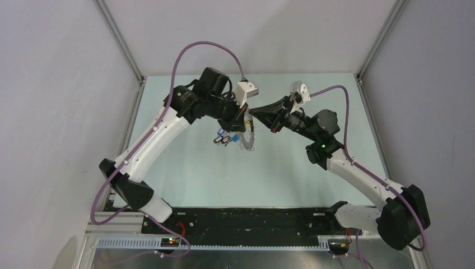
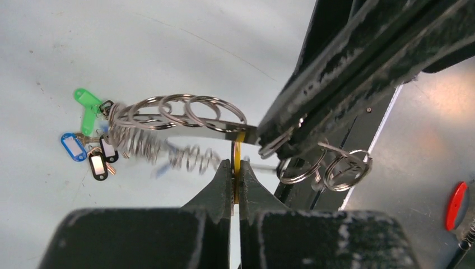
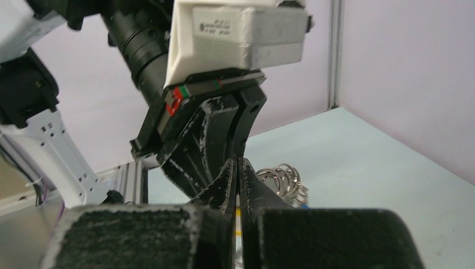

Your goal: Remove the keys from the keyring

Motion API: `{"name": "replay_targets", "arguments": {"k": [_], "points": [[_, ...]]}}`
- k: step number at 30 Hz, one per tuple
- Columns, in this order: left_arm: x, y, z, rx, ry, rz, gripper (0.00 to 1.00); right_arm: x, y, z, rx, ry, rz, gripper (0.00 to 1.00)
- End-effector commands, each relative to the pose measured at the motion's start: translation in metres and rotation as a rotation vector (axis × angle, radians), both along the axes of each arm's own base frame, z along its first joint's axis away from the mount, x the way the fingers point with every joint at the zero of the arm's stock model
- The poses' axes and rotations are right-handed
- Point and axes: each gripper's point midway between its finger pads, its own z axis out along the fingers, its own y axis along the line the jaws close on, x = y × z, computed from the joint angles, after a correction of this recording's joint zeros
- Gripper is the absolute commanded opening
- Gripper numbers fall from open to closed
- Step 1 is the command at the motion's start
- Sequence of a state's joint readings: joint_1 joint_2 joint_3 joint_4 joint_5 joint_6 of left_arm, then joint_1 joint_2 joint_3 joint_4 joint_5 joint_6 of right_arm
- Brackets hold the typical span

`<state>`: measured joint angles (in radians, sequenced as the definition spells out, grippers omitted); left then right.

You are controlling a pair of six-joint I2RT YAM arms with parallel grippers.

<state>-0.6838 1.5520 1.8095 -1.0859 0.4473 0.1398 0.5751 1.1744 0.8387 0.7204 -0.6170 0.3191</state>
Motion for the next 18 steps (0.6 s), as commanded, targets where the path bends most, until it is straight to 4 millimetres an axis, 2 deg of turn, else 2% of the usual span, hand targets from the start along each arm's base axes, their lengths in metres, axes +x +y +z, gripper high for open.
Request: {"name": "replay_targets", "arguments": {"k": [1, 3, 5, 6, 7, 8, 9, 10, 11, 12, 13, 14, 15, 16, 17, 18], "points": [[-0.001, -0.005, -0.001, -0.018, -0.004, -0.006, 0.00, 0.003, -0.014, 0.036, 0.121, -0.061, -0.079, 0.00], [0.007, 0.001, -0.009, 0.000, 0.003, 0.050, 0.00, 0.008, -0.021, 0.034, 0.113, -0.056, -0.120, 0.00], [0.022, 0.011, -0.013, -0.008, -0.004, 0.127, 0.00, 0.018, -0.032, 0.022, 0.072, -0.011, -0.187, 0.00], [0.027, 0.019, -0.027, 0.016, 0.015, 0.181, 0.00, 0.022, -0.037, 0.017, 0.059, -0.008, -0.216, 0.00], [0.038, 0.026, -0.023, -0.007, -0.017, 0.227, 0.00, 0.023, -0.047, 0.015, 0.048, -0.001, -0.244, 0.00], [0.042, 0.033, -0.037, 0.015, -0.007, 0.270, 0.00, 0.022, -0.054, 0.012, 0.041, -0.007, -0.264, 0.00], [0.053, 0.039, -0.032, -0.019, -0.038, 0.332, 0.00, 0.025, -0.062, 0.006, 0.022, 0.008, -0.289, 0.00], [0.055, 0.044, -0.047, -0.006, -0.020, 0.362, 0.00, 0.022, -0.070, 0.005, 0.015, -0.005, -0.311, 0.00], [0.066, 0.046, -0.045, -0.038, -0.050, 0.411, 0.00, 0.027, -0.077, -0.007, -0.012, 0.027, -0.346, 0.00], [0.067, 0.049, -0.063, -0.022, -0.033, 0.433, 0.00, 0.026, -0.086, -0.005, -0.020, 0.010, -0.375, 0.00], [0.079, 0.048, -0.063, -0.048, -0.057, 0.475, 0.00, 0.027, -0.091, -0.016, -0.047, 0.041, -0.396, 0.00], [0.083, 0.049, -0.081, -0.035, -0.038, 0.494, 0.00, 0.026, -0.099, -0.014, -0.054, 0.027, -0.422, 0.00], [0.094, 0.045, -0.080, -0.073, -0.059, 0.524, 0.00, 0.028, -0.104, -0.023, -0.076, 0.052, -0.443, 0.00], [0.100, 0.047, -0.097, -0.059, -0.039, 0.546, 0.00, 0.026, -0.111, -0.021, -0.081, 0.038, -0.466, 0.00], [0.111, 0.044, -0.096, -0.090, -0.057, 0.572, 0.00, 0.027, -0.115, -0.028, -0.099, 0.060, -0.488, 0.00], [0.117, 0.044, -0.110, -0.075, -0.040, 0.587, 0.00, 0.027, -0.121, -0.027, -0.104, 0.051, -0.510, 0.00]]}}
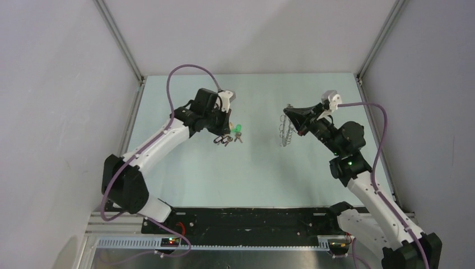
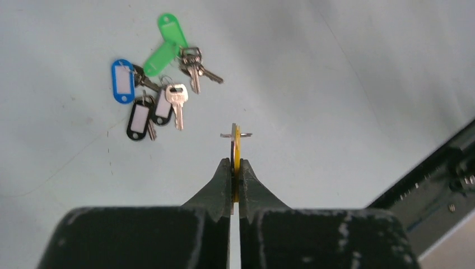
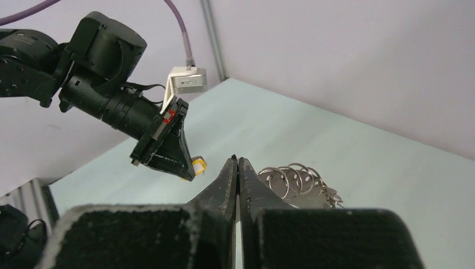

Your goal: Remove the keys from the keyring

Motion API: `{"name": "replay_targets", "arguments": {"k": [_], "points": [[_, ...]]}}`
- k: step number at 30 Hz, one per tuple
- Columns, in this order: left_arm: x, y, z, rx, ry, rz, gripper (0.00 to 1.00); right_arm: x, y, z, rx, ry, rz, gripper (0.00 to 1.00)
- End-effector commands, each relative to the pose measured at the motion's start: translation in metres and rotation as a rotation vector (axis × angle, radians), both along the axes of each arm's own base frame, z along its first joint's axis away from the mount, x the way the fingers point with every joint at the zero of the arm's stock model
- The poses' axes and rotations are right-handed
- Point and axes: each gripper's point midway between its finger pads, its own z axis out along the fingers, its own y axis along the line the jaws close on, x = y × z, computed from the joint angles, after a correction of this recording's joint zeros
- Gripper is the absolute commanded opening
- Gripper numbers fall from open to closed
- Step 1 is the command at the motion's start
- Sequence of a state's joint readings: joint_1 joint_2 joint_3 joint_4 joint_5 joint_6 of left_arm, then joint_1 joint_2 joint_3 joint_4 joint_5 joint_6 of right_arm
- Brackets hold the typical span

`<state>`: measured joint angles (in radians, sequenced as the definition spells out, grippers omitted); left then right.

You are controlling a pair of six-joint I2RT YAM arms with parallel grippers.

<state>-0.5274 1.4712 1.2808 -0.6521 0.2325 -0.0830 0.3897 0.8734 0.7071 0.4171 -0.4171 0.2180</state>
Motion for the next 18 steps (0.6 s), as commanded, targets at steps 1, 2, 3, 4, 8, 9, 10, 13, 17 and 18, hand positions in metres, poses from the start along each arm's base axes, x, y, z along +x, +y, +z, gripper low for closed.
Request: {"name": "replay_targets", "arguments": {"k": [1, 2, 3, 4, 8, 9, 10, 13, 17, 18], "points": [[0.061, -0.016, 0.006, -0.115, -0.148, 0.151, 0.00, 0.004, -0.028, -0.010, -0.063, 0.016, -0.129, 0.00], [0.067, -0.016, -0.006, -0.105, -0.132, 0.160, 0.00, 0.004, -0.033, -0.013, -0.075, 0.027, -0.148, 0.00], [0.074, -0.018, -0.009, -0.111, -0.139, 0.170, 0.00, 0.005, -0.037, -0.015, -0.078, 0.035, -0.170, 0.00], [0.081, -0.019, -0.023, -0.099, -0.116, 0.179, 0.00, 0.005, -0.041, -0.018, -0.087, 0.049, -0.189, 0.00], [0.099, -0.020, -0.065, -0.081, -0.040, 0.193, 0.03, 0.010, -0.053, -0.026, -0.094, 0.088, -0.244, 0.00], [0.101, -0.019, -0.070, -0.078, -0.033, 0.198, 0.03, 0.012, -0.055, -0.028, -0.090, 0.098, -0.254, 0.00], [0.105, -0.016, -0.081, -0.067, -0.019, 0.209, 0.04, 0.012, -0.055, -0.028, -0.089, 0.101, -0.255, 0.00], [0.110, -0.010, -0.094, -0.056, -0.005, 0.240, 0.15, 0.014, -0.058, -0.029, -0.087, 0.107, -0.266, 0.00], [0.111, 0.003, -0.073, -0.069, -0.066, 0.309, 0.85, 0.020, -0.071, -0.031, -0.088, 0.118, -0.332, 0.00], [0.113, 0.006, -0.065, -0.074, -0.097, 0.330, 0.92, 0.023, -0.075, -0.031, -0.086, 0.120, -0.350, 0.00]]}}
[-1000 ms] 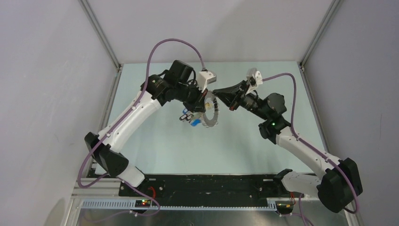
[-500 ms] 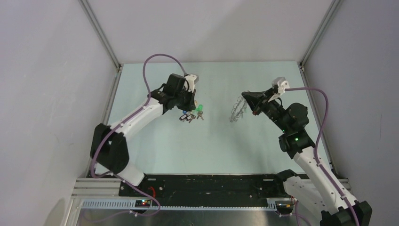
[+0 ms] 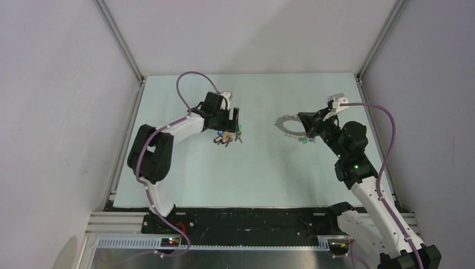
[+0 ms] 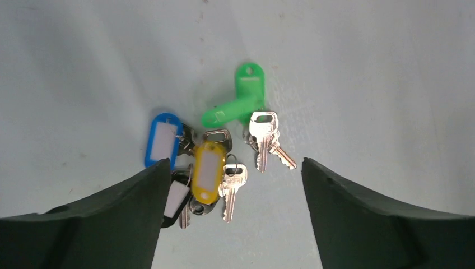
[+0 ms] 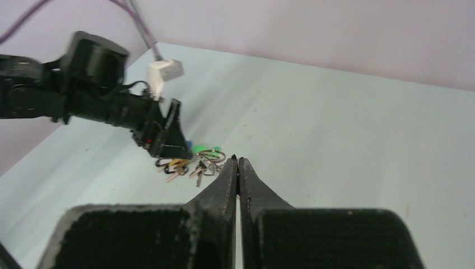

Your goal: Remove the keys from the keyring

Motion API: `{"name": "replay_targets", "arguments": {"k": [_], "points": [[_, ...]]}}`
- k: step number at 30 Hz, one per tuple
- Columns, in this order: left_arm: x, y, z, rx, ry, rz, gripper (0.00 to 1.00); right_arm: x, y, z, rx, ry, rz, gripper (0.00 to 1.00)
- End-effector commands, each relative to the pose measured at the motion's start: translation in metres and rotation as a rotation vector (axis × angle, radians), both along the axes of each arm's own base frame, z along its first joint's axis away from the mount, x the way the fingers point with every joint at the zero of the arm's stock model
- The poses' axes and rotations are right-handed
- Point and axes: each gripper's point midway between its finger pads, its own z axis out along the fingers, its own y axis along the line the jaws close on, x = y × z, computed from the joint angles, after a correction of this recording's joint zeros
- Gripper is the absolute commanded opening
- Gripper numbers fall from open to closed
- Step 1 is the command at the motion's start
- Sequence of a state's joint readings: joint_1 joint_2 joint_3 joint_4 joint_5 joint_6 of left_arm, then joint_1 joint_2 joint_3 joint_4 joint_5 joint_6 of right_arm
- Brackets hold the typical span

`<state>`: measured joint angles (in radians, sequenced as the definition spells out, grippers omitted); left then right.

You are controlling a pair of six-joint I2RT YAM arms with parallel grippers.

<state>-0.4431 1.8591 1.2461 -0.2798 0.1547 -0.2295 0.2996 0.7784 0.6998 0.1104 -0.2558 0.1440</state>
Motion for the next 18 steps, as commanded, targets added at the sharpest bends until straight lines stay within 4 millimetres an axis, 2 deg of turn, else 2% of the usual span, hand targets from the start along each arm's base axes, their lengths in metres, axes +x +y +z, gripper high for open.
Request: {"name": "replay_targets", "arguments": {"k": [1, 3, 6, 9, 12, 13, 14, 15, 16, 17, 18], "points": [[0.019, 0.010, 0.071, -0.064, -0.222, 0.102, 0.98, 0.013, -0.023, 0.012, 0.007, -0.045, -0.111, 0.00], [0.013, 0.018, 0.096, -0.083, -0.281, 0.131, 0.99, 0.025, -0.033, 0.010, 0.012, -0.033, -0.155, 0.00], [0.003, 0.027, 0.123, -0.114, -0.339, 0.167, 1.00, 0.052, -0.045, 0.018, 0.028, -0.036, -0.201, 0.00], [-0.009, 0.037, 0.148, -0.137, -0.399, 0.193, 1.00, 0.080, -0.064, 0.036, 0.039, -0.065, -0.267, 0.00], [-0.018, 0.045, 0.165, -0.149, -0.444, 0.210, 1.00, 0.114, -0.091, 0.060, 0.059, -0.096, -0.360, 0.00], [-0.022, 0.048, 0.172, -0.156, -0.464, 0.212, 1.00, 0.119, -0.096, 0.067, 0.073, -0.114, -0.376, 0.05], [-0.024, 0.049, 0.175, -0.157, -0.472, 0.211, 1.00, 0.130, -0.103, 0.073, 0.100, -0.113, -0.395, 0.17], [-0.027, 0.053, 0.183, -0.160, -0.495, 0.220, 1.00, 0.133, -0.104, 0.089, 0.121, -0.132, -0.395, 0.46], [-0.030, 0.057, 0.191, -0.169, -0.518, 0.232, 1.00, 0.139, -0.103, 0.088, 0.141, -0.110, -0.384, 0.61], [-0.030, 0.063, 0.196, -0.164, -0.534, 0.264, 1.00, 0.138, -0.102, 0.098, 0.142, -0.119, -0.378, 0.89], [-0.034, 0.068, 0.207, -0.175, -0.563, 0.284, 1.00, 0.135, -0.102, 0.105, 0.133, -0.138, -0.378, 0.97]]}}
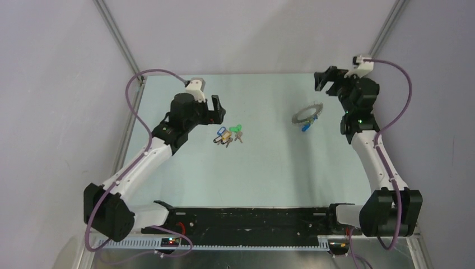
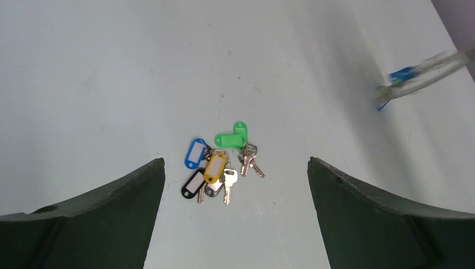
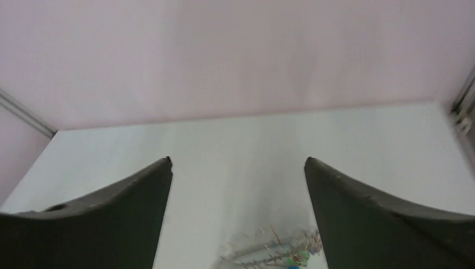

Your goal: Remove the keys from the keyring

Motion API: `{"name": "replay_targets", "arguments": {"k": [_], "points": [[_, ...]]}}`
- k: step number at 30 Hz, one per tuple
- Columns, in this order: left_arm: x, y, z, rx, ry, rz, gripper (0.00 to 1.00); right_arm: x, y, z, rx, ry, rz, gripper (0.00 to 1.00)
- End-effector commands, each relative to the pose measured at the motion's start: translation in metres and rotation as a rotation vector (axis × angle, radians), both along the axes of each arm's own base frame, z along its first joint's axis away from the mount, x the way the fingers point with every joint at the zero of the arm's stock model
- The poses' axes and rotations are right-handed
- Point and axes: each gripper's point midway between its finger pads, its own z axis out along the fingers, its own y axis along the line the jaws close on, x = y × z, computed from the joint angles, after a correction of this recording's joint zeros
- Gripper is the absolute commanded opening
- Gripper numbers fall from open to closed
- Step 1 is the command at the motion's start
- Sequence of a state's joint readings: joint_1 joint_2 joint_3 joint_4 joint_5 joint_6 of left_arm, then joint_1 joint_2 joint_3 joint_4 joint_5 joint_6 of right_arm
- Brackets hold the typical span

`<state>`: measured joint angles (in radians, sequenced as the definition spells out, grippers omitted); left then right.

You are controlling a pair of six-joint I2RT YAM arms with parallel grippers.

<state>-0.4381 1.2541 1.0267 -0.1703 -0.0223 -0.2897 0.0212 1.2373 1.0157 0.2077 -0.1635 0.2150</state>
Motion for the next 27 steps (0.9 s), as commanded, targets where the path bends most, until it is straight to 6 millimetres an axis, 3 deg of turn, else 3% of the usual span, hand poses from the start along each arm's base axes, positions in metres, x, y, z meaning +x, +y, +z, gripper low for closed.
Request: {"name": "replay_targets", "arguments": {"k": [1, 3, 4, 5, 9, 12, 16, 21, 27], "points": [[-0.005, 0.028, 0.035, -0.038, -0.094, 0.139, 1.00, -0.005, -0.006, 0.093, 0.024, -0.228, -0.018, 0.98], [-0.013, 0.044, 0.050, -0.067, -0.111, 0.217, 1.00, -0.020, -0.002, 0.106, -0.003, -0.258, -0.003, 0.99], [-0.019, 0.049, 0.067, -0.085, -0.143, 0.229, 1.00, -0.033, -0.001, 0.118, -0.017, -0.287, 0.006, 1.00], [-0.025, 0.052, 0.071, -0.072, -0.150, 0.218, 1.00, -0.040, 0.001, 0.118, -0.024, -0.275, 0.015, 1.00], [-0.053, 0.072, 0.126, -0.104, -0.291, 0.240, 1.00, -0.091, -0.007, 0.139, -0.051, -0.303, -0.014, 0.99], [-0.082, 0.101, 0.175, -0.110, -0.437, 0.301, 1.00, -0.119, -0.014, 0.143, -0.071, -0.300, -0.048, 0.99], [-0.113, 0.140, 0.219, -0.095, -0.573, 0.420, 1.00, -0.162, -0.023, 0.165, -0.095, -0.379, -0.100, 0.99], [-0.125, 0.153, 0.236, -0.126, -0.613, 0.468, 1.00, -0.196, -0.028, 0.179, -0.090, -0.440, -0.128, 0.99], [-0.120, 0.136, 0.225, -0.121, -0.591, 0.387, 1.00, -0.202, -0.028, 0.164, -0.065, -0.386, -0.128, 0.99]]}}
